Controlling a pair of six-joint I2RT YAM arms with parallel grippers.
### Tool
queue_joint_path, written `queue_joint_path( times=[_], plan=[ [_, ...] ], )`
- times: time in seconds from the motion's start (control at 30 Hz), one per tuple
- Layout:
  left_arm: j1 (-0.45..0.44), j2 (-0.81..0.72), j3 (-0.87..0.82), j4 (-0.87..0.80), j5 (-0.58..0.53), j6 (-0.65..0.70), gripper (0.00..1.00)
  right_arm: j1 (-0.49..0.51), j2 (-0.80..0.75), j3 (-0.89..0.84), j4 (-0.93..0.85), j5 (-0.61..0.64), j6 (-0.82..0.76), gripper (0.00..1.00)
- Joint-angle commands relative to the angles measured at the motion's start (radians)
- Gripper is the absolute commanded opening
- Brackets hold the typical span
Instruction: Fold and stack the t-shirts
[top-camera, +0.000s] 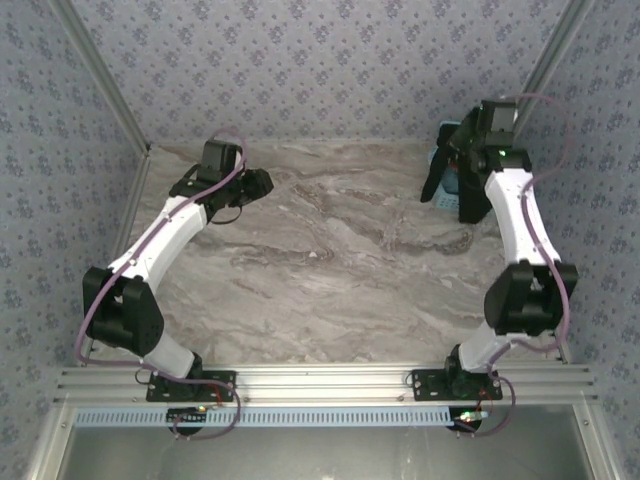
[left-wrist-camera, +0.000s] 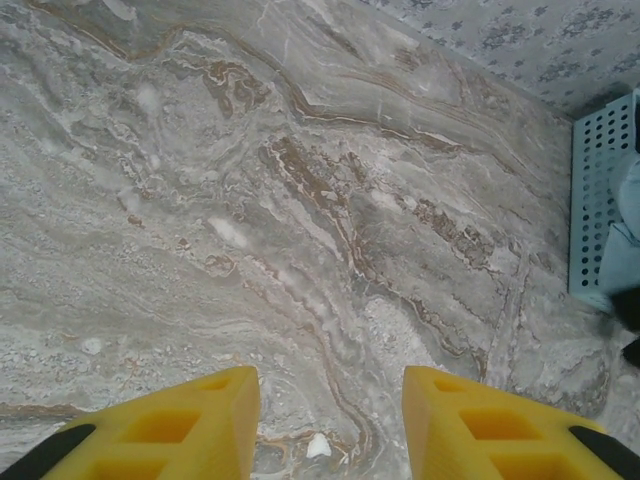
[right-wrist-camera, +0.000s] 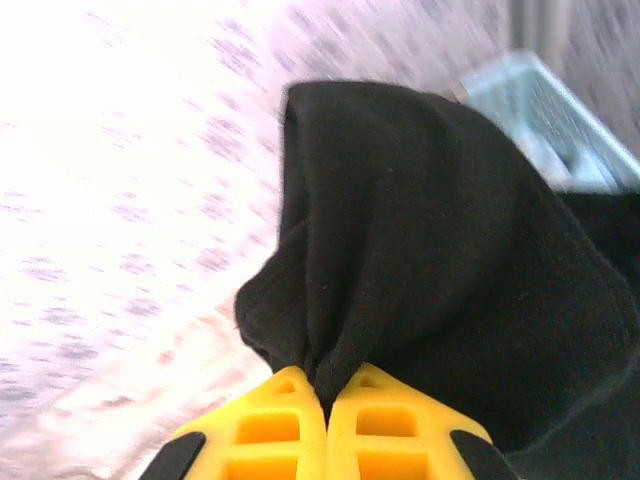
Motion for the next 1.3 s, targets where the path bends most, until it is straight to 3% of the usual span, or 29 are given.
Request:
queue_joint_path(
  times=[0.0, 0.33, 0.53, 0.63, 0.67, 0.73, 0.8, 0.9, 1.13, 1.27],
  plan=[
    [0.0, -0.023, 0.044, -0.036, -0.054, -0.006, 0.42, 0.051, -0.096, 0.017, 0.205, -0.056, -0.057, 0.0],
    [0.011, -0.105, 0.046, -0.088, -0.219, -0.04, 0.45, 0.338, -0.124, 0.197, 0.269, -0.248, -0.067, 0.0],
    [0.03, -0.188, 0.018, -0.107, -0.266, -0.071, 0.47, 0.557, -0.071, 0.038, 0.238, -0.22, -0.026, 0.0],
    [0.032, -0.224, -0.015, -0.121, -0.255, -0.075, 0.47, 0.643, 0.046, 0.008, 0.183, -0.281, 0.027, 0.0],
    [0.032, -0.237, -0.028, -0.14, -0.256, -0.079, 0.48, 0.666, 0.097, 0.014, 0.163, -0.319, 0.045, 0.21],
    [0.032, -0.269, -0.067, -0.165, -0.245, -0.08, 0.49, 0.695, 0.185, 0.041, 0.118, -0.429, 0.069, 0.54],
    [0.032, -0.306, -0.121, -0.167, -0.207, -0.081, 0.51, 0.702, 0.207, 0.023, 0.103, -0.457, 0.082, 0.62],
    [0.012, -0.337, -0.198, -0.179, -0.125, -0.079, 0.54, 0.675, 0.13, -0.083, 0.142, -0.378, 0.089, 0.73],
    [-0.144, -0.25, -0.322, -0.175, -0.025, -0.113, 0.66, 0.46, 0.012, -0.262, -0.051, -0.204, 0.073, 0.68],
    [-0.22, -0.097, -0.331, -0.146, -0.019, -0.237, 0.71, 0.333, -0.019, -0.388, -0.035, -0.234, 0.067, 0.66]
  ],
)
